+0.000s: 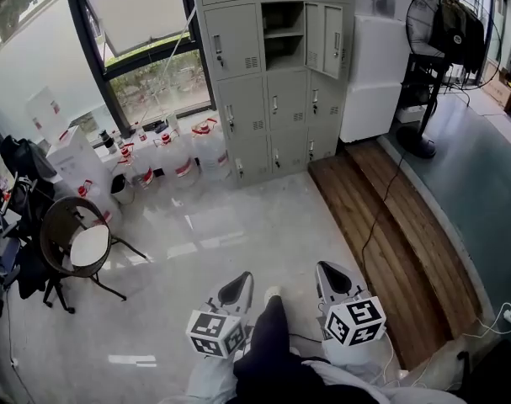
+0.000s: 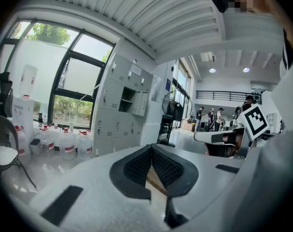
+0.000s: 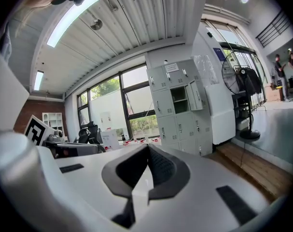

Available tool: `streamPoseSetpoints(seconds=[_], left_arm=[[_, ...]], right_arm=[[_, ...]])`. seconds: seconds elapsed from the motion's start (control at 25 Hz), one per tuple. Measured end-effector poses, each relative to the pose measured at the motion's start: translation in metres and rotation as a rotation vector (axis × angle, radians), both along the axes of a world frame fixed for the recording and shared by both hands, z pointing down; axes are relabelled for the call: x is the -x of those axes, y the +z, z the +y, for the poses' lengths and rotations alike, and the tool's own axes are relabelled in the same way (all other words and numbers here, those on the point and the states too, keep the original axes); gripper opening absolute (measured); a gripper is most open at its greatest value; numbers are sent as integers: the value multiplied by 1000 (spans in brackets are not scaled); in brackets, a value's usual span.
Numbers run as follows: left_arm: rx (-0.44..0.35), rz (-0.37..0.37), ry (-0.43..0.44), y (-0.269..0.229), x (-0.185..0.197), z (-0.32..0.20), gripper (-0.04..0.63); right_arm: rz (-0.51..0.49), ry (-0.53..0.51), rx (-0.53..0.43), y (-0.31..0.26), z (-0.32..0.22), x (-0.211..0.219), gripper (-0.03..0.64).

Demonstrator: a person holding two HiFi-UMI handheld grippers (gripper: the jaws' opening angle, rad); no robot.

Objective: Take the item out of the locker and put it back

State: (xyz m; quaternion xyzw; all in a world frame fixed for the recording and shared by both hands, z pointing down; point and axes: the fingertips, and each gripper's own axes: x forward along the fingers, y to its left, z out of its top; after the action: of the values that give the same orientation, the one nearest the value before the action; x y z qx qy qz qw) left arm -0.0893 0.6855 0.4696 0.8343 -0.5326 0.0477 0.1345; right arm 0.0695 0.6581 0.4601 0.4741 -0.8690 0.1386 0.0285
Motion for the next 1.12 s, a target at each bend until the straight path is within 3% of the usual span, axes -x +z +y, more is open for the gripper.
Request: streamPoseSetpoints(seconds=[0.28, 0.92, 1.12], left_arm=[[-22, 2, 33, -6, -1, -51, 8], [-73, -14, 69, -30, 29, -228, 9], [-66, -2, 79, -30, 42, -268, 9]], right_arm=[[-7, 31, -12, -1, -47, -2, -2], [0, 109, -42, -22, -222, 14, -2], [-26, 96, -43, -26, -263, 34, 168]])
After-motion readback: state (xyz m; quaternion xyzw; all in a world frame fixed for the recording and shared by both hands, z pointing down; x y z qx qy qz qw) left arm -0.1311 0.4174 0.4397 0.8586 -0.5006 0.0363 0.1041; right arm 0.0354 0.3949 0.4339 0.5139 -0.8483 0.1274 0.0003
